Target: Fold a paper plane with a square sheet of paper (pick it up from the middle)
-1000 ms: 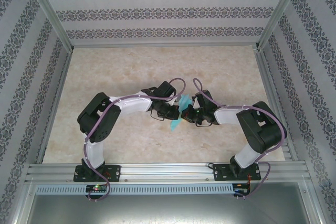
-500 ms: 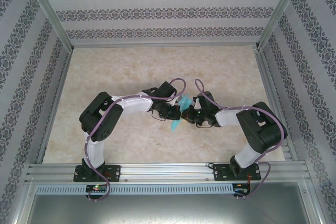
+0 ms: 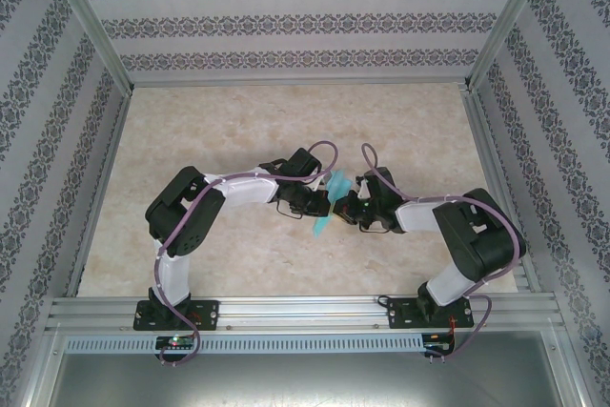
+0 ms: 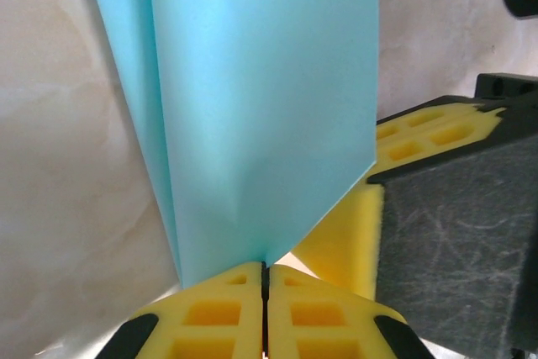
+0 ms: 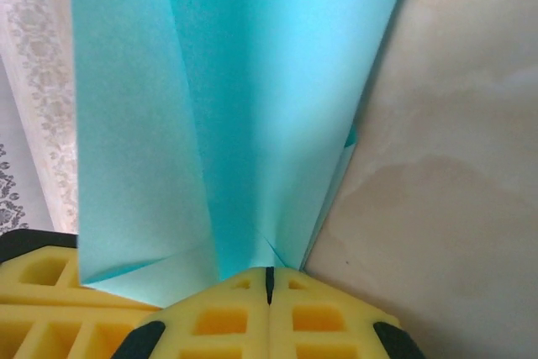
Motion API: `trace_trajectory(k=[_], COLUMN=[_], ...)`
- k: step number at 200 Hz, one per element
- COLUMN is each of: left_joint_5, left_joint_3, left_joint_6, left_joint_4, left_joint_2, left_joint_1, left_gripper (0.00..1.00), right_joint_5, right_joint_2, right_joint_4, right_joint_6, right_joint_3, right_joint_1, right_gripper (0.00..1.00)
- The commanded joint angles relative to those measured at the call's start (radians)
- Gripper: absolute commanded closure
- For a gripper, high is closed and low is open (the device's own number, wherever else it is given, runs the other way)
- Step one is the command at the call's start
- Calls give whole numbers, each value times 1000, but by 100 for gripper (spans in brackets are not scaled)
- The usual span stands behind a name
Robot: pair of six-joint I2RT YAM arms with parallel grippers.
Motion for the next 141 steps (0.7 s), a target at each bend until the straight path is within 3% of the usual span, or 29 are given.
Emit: trace_trajectory(k=[1, 69, 98, 141], left_joint_5=[-8, 9, 12, 17], left_joint_3=[-5, 0, 8, 11], left_joint_6=[-6, -1, 3, 10], left_joint_4=[34, 44, 40, 34], left_joint_2=[21, 31, 31, 36], left_joint_1=[5, 6, 6, 6], left_gripper=[91, 90, 91, 90], right_joint_5=[-11, -26, -26, -32], right_joint_2=[-41, -90, -88, -77], right_joint_4=[-22, -11, -9, -9], right_joint_6=[0, 25, 32, 34], right_joint_3=[-9, 4, 6, 20], right_joint_1=[-13, -31, -35, -37], right_gripper=[100, 90, 78, 74])
